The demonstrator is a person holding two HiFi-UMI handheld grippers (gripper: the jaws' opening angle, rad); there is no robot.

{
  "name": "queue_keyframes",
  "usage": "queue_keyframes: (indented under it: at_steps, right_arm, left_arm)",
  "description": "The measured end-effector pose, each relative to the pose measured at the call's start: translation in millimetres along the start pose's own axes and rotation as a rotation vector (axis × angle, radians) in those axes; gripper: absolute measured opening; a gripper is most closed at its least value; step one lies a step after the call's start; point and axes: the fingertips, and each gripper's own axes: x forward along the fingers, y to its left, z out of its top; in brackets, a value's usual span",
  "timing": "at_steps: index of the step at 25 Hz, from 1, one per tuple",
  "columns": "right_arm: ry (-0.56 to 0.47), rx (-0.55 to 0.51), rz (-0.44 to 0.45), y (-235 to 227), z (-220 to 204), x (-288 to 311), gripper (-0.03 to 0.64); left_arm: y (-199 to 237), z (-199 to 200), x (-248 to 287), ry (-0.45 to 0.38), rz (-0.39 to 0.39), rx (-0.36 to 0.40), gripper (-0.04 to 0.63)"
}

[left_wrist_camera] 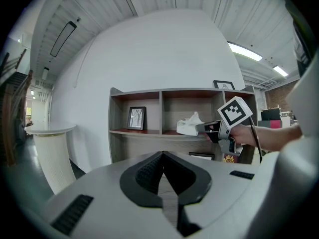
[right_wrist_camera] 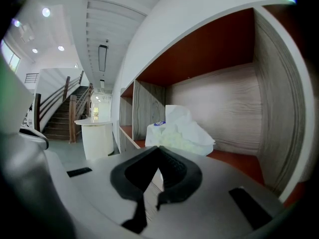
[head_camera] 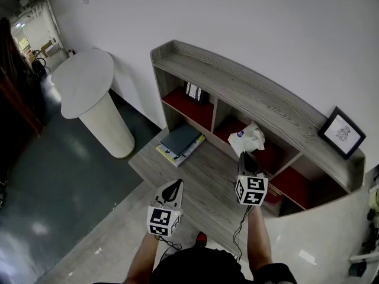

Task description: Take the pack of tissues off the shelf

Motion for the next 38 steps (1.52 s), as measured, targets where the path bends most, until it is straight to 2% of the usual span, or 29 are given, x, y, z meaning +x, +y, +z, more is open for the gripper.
queue_keyframes:
  at_steps: [12,16,21,38]
  right_arm:
    - [-0.091,-0.04,0.009,18.3,35.0,-24.5,0.028]
    - [-0.127,-0.083,0.022,33.2,51.2,-37.5,0.028]
    - [-0.149,-0.086,0.053,57.2,60.4,-48.1,0.028]
    - [-0.119,-0.095,0.219,169.3,37.4,-54.6,0.028]
  left_arm:
    - [4.0,5.4,-9.7,-0.02,-0.015,0.005,0.006]
    - [7.8,7.6,-15.9,-0.033,-0.013,0.004,0.006]
    - [14.5,10.9,-27.4,-0.047,-0.007,0.006,0.006]
    - [69.2,-11.5,-88.2,-0.031,0.099,-0.018,0.006]
